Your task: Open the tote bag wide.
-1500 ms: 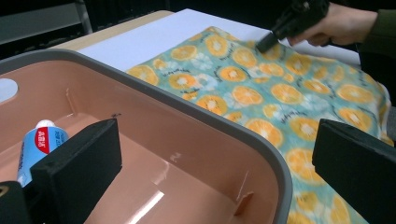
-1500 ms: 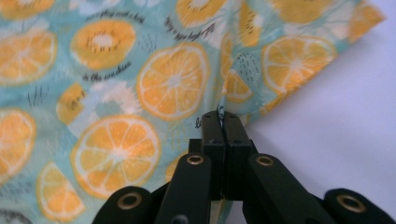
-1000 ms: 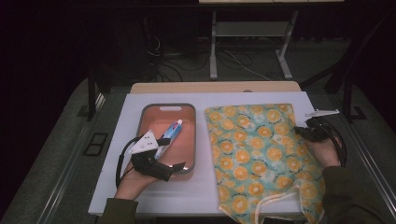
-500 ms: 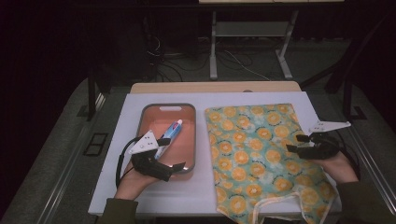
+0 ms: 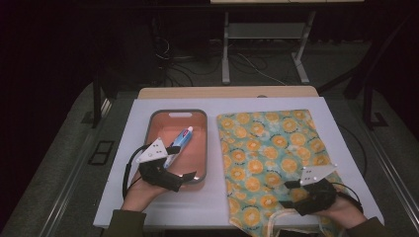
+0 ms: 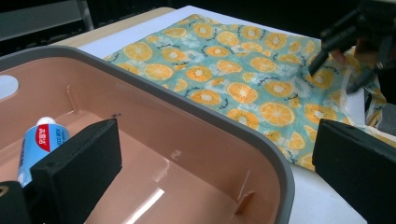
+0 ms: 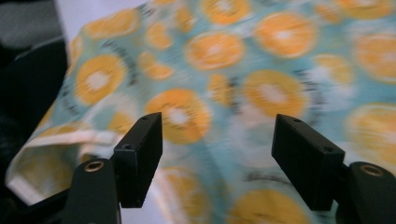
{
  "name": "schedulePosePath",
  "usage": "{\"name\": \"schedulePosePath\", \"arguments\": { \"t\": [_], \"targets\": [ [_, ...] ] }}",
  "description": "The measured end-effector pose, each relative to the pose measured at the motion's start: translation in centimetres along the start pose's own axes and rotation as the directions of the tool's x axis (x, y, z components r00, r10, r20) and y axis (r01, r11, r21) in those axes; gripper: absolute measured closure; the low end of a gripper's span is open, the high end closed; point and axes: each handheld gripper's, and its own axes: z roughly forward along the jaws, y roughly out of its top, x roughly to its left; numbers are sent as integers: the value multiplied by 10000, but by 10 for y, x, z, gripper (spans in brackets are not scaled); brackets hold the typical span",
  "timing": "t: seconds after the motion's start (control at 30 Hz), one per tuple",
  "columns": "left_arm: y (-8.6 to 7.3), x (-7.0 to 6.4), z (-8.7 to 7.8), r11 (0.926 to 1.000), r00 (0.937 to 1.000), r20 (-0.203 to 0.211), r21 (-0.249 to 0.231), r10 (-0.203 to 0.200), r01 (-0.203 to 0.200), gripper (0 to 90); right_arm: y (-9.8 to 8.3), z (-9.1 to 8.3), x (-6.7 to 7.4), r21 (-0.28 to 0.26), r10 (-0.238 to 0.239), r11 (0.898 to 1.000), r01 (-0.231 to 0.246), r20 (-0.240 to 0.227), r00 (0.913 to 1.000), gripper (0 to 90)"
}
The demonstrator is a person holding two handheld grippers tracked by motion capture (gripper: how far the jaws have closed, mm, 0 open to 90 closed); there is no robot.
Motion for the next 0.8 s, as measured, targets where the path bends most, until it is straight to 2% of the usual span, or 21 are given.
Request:
{"name": "schedulePosePath", "arguments": {
  "t": [0.13,0.17,0.27,0.3,0.33,0.37,0.4,0.43,0.47,0.5,0.53,0.63,0.7,0.73,0.8],
  "targets": [
    [0,0,0,10000,10000,-7,15,12,-12,0,-1,8,8,379,-375,9986,382,-200,9991,344],
    [0,0,0,10000,10000,-9,35,23,-23,0,-2,13,11,613,-570,9963,596,-432,9974,345],
    [0,0,0,10000,10000,-8,18,5,-5,0,-4,19,15,913,-985,9903,1047,-700,9927,346],
    [0,0,0,10000,10000,-8,15,-1,1,0,-4,20,17,910,-1198,9880,1249,-599,9910,361],
    [0,0,0,10000,10000,-6,22,7,-7,0,-4,20,17,910,-1198,9880,1249,-599,9910,361],
    [0,0,1,10000,10000,-3,26,3,-3,0,-5,20,19,933,-1616,9819,1647,-399,9861,401],
    [0,0,1,10000,10000,-4,32,5,-5,0,-5,20,19,933,-1616,9819,1647,-399,9861,401],
    [0,0,1,10000,10000,-6,32,3,-3,0,-5,20,19,899,-1649,9816,1682,-432,9854,429],
    [0,0,1,10000,10000,-13,42,5,-5,0,-5,19,20,846,-1845,9784,1888,-565,9812,533],
    [0,-1,1,10000,10000,-23,39,3,-3,0,-5,19,20,846,-1845,9784,1888,-565,9812,533],
    [0,-1,1,10000,10000,-18,49,0,0,0,-5,19,20,805,-1754,9804,1800,-613,9826,633],
    [0,-1,1,10000,10000,-45,64,1,-1,0,-5,19,17,706,-1703,9823,1738,-523,9840,803],
    [0,-1,2,10000,10000,-55,79,24,-23,0,-5,19,18,718,-1857,9795,1882,-406,9818,830],
    [0,-1,2,10000,10000,-57,83,9,-8,0,-5,19,19,732,-1970,9773,1986,-288,9800,892],
    [0,-1,2,10000,10000,-63,81,4,-3,0,-4,20,19,752,-1917,9782,1933,-291,9810,897]
  ]
}}
